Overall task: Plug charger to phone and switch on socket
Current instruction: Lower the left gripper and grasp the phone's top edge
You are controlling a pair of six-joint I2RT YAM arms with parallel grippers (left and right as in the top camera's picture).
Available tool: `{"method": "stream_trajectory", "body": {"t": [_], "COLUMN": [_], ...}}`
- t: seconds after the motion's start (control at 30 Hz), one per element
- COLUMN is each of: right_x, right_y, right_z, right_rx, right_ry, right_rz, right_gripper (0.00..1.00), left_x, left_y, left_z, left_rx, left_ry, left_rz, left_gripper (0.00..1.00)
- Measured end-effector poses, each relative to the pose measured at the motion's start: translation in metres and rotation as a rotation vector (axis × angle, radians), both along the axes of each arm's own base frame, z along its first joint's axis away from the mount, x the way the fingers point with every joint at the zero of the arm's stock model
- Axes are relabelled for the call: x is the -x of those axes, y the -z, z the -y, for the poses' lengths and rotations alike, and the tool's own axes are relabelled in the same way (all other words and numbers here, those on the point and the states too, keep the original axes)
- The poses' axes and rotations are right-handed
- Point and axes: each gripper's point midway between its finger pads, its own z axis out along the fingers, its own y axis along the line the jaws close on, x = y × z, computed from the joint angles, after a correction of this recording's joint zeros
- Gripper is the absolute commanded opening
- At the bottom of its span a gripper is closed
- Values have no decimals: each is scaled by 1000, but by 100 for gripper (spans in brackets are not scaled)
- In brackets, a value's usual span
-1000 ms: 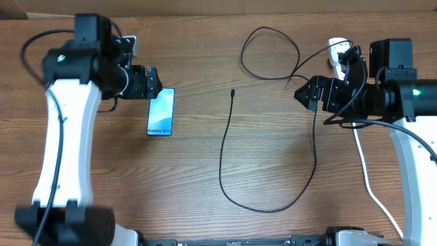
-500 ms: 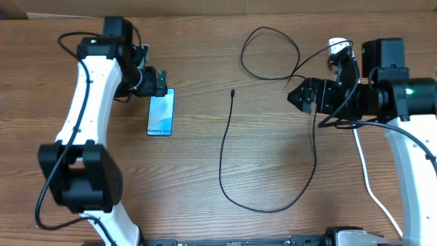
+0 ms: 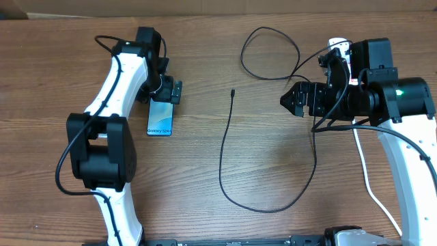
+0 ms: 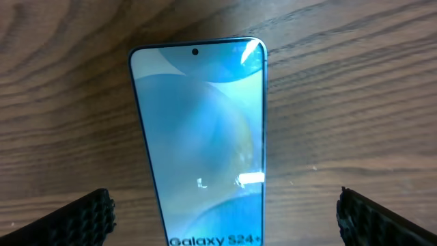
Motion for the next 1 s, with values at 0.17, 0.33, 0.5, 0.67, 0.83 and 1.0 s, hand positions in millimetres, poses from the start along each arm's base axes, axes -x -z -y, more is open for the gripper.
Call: {"method": "stream_trajectory", "body": {"t": [0.17,0.33,0.5,0.67,0.83,1.0], "right_x": [0,0,0,1,1,1], "right_y": [0,0,0,1,1,1], "right_z": [0,0,0,0,0,0], "right_rx": [0,0,0,1,1,1], "right_ry": [0,0,-1,0,0,0], "right_rz": [1,0,0,-5,-6,-6], "right_gripper": [100,100,100,100,100,100], "left_x": [0,1,4,7,7,7], "left_y": [18,31,42,54,54,54], "left_z": [-3,-1,0,-1,-3,-3], "left_rx": [-20,-15,-4,-10,-15,-14], "left_ry": [8,42,56,58,57,50], "left_rz": [-31,-50,-49,-46,-33,-31], "left_gripper": [100,100,97,96,91,85]}}
